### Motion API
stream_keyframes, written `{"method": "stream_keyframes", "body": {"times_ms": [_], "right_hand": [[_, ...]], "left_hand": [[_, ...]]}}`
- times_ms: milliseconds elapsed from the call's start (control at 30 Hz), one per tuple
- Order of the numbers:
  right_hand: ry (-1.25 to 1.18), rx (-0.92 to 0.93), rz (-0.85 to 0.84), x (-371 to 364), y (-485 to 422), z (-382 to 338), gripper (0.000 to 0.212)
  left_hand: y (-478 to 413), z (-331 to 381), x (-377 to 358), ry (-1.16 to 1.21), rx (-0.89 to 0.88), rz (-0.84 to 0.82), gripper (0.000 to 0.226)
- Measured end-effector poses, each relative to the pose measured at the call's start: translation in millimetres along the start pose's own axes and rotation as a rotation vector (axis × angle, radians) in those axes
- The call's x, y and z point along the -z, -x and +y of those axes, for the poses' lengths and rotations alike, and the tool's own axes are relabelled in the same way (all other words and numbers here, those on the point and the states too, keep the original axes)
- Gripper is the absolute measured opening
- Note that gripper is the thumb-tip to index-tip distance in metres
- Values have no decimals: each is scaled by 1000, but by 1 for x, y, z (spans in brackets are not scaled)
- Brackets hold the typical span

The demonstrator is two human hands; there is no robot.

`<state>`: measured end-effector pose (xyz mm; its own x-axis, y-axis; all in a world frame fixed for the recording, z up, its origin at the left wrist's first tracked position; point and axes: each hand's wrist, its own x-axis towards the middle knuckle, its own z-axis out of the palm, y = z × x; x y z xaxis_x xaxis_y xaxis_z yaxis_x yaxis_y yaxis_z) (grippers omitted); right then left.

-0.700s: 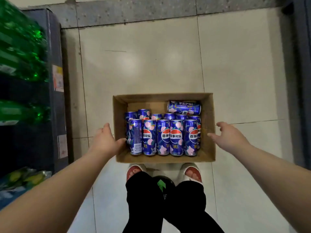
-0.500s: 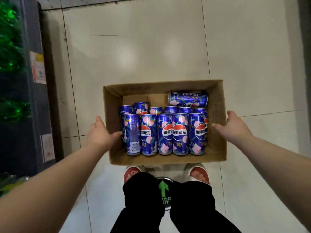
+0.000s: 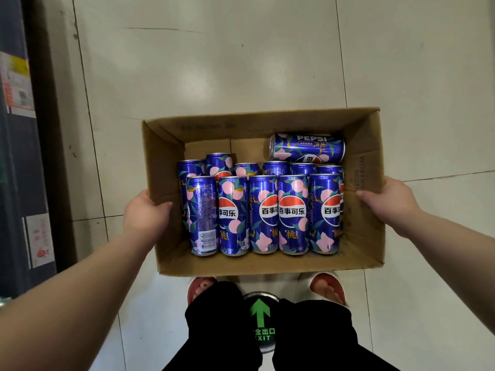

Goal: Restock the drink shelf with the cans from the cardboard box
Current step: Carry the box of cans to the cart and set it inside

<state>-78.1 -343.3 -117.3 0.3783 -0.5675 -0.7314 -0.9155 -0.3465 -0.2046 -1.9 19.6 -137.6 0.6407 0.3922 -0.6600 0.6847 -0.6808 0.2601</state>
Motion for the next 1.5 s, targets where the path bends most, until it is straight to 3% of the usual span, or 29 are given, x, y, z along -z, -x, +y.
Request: {"method": "stream_keyframes", "body": {"times_ms": [333,733,1000,1200,1500], "right_hand": [[45,36,-11,66,80,-16,40],[67,122,14,261,327,-66,36],[62,250,122,369,505,-62,15],[79,342,193,393,592,-18,13],[133,407,196,373,717,82,29]], "left_hand": [[74,18,69,-12,-7,-17,34],[274,85,299,-92,-210,47,26],[419,97,435,-141,-355,132,25],[501,49,478,-156,-427,206,28],[628,-111,500,-81,-369,229,27]]}}
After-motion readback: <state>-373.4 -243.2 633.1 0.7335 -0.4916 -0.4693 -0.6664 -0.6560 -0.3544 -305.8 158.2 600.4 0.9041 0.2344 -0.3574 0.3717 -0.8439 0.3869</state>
